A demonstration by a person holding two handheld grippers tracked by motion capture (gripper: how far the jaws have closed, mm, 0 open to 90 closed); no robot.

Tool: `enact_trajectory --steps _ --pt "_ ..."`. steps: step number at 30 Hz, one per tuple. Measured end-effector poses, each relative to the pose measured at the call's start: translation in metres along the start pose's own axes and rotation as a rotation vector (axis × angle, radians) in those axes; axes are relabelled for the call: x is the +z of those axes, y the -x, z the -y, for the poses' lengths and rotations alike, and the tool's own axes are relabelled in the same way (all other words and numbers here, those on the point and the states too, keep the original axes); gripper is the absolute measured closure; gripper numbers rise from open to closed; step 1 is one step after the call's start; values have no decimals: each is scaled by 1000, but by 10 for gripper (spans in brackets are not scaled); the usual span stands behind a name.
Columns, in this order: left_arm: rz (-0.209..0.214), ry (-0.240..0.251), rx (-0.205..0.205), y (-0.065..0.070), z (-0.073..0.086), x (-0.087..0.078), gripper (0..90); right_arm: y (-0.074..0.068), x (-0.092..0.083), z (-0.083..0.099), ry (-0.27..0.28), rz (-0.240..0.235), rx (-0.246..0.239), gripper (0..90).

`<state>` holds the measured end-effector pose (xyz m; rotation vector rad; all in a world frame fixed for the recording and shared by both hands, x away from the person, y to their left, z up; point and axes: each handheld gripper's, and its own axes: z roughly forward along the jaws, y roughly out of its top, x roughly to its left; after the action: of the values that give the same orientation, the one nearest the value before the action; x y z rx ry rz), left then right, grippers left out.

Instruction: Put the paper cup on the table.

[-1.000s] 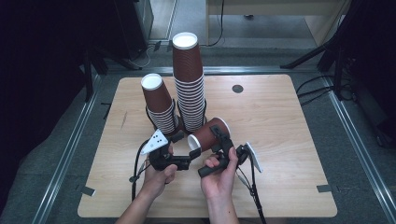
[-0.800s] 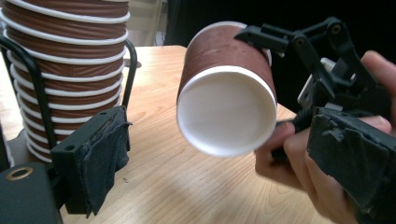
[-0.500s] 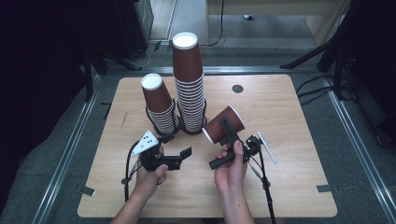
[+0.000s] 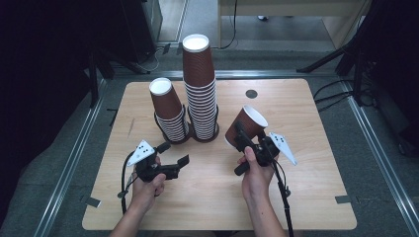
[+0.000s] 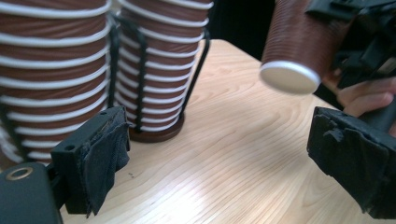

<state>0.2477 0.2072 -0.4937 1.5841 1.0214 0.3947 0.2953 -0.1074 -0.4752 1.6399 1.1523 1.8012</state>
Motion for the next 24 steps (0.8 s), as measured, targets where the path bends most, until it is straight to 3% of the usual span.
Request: enact_trajectory --steps 2,3,5,12,14,15,19,24 --pt "-7 -4 2 -3 1 -2 58 0 0 0 6 -11 -16 132" --pt "-26 -7 -3 -8 4 -6 58 2 0 -2 18 -13 -98 132" --pt "-46 -9 -5 -14 7 -11 58 4 1 -3 20 5 -167 132" --pt "-128 -20 -27 -38 19 -30 58 12 5 -12 54 37 -347 131" --pt "-140 -23 -31 -41 21 -33 58 12 6 -13 59 40 -363 131" --pt "-163 -27 -36 -48 23 -38 58 14 7 -15 67 45 -409 131" --pt "-200 -27 -51 -58 27 -47 58 19 12 -17 62 59 -456 131" --pt "-261 -46 -64 -73 35 -55 58 29 17 -27 61 68 -469 131"
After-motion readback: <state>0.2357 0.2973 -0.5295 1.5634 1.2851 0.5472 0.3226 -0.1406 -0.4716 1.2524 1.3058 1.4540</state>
